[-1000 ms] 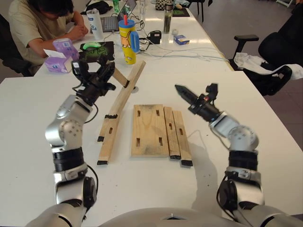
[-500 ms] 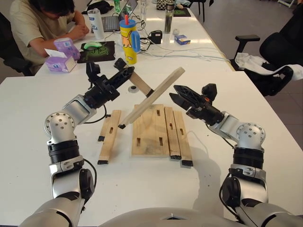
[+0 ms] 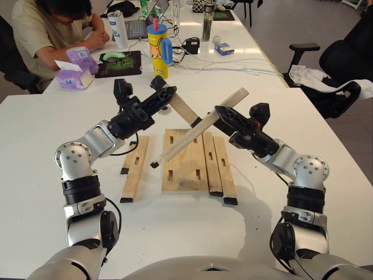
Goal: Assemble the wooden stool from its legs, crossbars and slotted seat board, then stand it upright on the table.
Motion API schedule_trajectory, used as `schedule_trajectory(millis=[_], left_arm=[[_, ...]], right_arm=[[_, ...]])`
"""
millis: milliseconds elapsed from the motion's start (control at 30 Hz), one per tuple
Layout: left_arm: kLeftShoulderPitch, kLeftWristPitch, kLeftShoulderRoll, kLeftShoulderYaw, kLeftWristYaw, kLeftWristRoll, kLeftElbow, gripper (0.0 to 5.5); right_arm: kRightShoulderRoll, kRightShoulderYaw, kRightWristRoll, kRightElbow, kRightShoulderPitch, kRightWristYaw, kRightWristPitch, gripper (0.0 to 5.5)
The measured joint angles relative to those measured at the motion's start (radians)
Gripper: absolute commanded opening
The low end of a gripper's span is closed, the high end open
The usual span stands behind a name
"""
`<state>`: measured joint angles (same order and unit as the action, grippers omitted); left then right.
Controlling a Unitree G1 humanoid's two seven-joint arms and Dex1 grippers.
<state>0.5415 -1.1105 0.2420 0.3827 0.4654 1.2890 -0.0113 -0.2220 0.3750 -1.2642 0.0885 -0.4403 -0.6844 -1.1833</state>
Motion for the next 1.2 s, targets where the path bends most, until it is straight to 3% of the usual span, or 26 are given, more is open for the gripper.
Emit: schedule_trajectory(millis=[200, 300, 500, 633, 767, 867, 1033, 1200], left_arm=[[-0.002, 0.010, 0.000, 0.001, -0.027, 0.021, 0.003, 0.39], [-0.011, 0.017, 0.000, -0.002, -0.031, 0.029, 0.020, 0.39], [-0.017, 0.049, -0.002, -0.005, -0.066, 0.029, 0.005, 1.24], [0.031, 0.133, -0.009, 0.067, -0.119, 0.050, -0.054, 1.87], [0.064, 0.196, 0.047, 0.106, -0.119, 0.022, -0.064, 2.43], [-0.079, 0.250, 0.217, 0.012, 0.001, -0.192, -0.020, 2.92], [-0.378, 0.320, 0.379, -0.283, 0.259, -0.434, 0.278, 2.94], [-0.421, 0.557, 0.505, -0.595, 0.470, -0.734, 0.502, 2.94]], right_arm=[[-0.003, -0.011, 0.000, 0.000, 0.001, -0.024, 0.021, 2.04], [-0.003, -0.017, 0.000, -0.001, 0.003, -0.035, 0.031, 2.03], [0.001, -0.040, 0.034, -0.034, 0.033, -0.035, 0.092, 2.03], [-0.017, -0.064, 0.040, -0.049, 0.081, -0.069, 0.089, 2.03], [-0.095, -0.036, 0.038, -0.049, 0.125, -0.131, 0.091, 2.03], [-0.204, 0.002, 0.085, -0.059, 0.178, -0.166, 0.127, 2.03], [-0.313, 0.021, 0.179, -0.016, 0.154, -0.215, 0.226, 2.03], [-0.377, -0.006, 0.228, 0.041, 0.088, -0.326, 0.258, 2.03]])
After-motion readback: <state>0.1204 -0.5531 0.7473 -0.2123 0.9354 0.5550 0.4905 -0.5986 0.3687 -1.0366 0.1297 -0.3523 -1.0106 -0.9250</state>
